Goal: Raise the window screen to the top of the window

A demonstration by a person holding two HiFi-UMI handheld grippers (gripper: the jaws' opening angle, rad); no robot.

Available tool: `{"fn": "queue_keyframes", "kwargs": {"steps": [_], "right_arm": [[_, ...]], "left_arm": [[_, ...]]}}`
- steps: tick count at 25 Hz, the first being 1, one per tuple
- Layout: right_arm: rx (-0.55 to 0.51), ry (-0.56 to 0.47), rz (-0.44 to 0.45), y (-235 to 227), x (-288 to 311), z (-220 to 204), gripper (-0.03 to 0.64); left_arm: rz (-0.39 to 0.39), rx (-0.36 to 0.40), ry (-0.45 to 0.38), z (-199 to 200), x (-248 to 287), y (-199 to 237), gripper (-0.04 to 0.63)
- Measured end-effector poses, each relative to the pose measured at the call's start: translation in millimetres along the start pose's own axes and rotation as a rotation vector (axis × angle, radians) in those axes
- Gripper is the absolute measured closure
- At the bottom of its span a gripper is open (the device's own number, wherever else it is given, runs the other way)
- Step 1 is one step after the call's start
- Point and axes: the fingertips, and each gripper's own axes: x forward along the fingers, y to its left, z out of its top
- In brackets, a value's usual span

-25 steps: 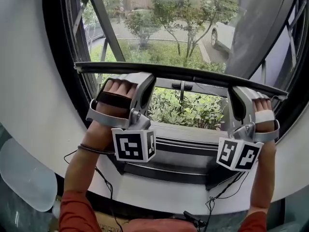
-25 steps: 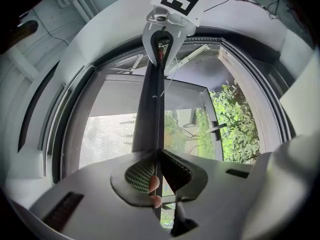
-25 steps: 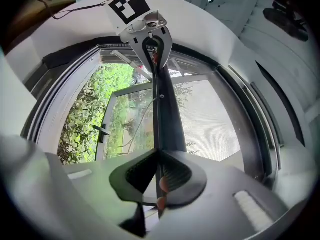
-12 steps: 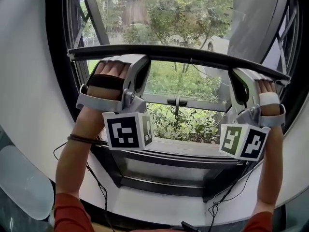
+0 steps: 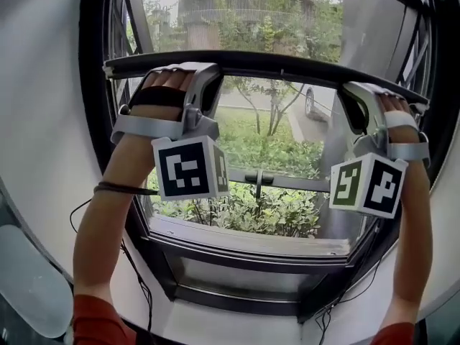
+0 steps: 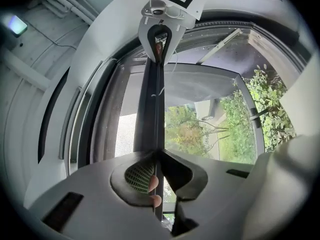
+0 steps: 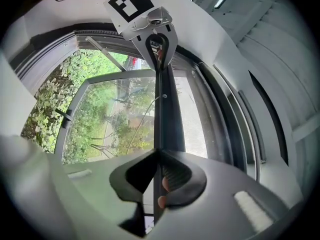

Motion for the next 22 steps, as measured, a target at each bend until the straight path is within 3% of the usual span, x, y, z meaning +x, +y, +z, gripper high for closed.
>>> {"fn": "queue_keyframes", "kwargs": {"steps": [7, 11, 14, 18, 22], "right_arm": [[-0.001, 0.013, -0.067, -60, 28, -5, 0.577], [0.011, 0.020, -0.108, -91, 42, -8, 0.580], [-0.002, 0.033, -0.134, -111, 50, -11, 0.580], [-0.023, 0.048, -0.168, -134, 62, -12, 0.580], [-0.045, 0.060, -0.201, -154, 73, -14, 0.580]], "left_arm": [[0.027, 0.036, 0.024, -4, 30, 52, 0.548], [0.077, 0.009, 0.016, 0, 45, 87, 0.548], [0.064, 0.015, 0.029, -2, 55, 100, 0.546], [0.157, 0.053, 0.057, -7, 68, 132, 0.546], [0.148, 0.031, 0.042, -4, 79, 145, 0.546]]}}
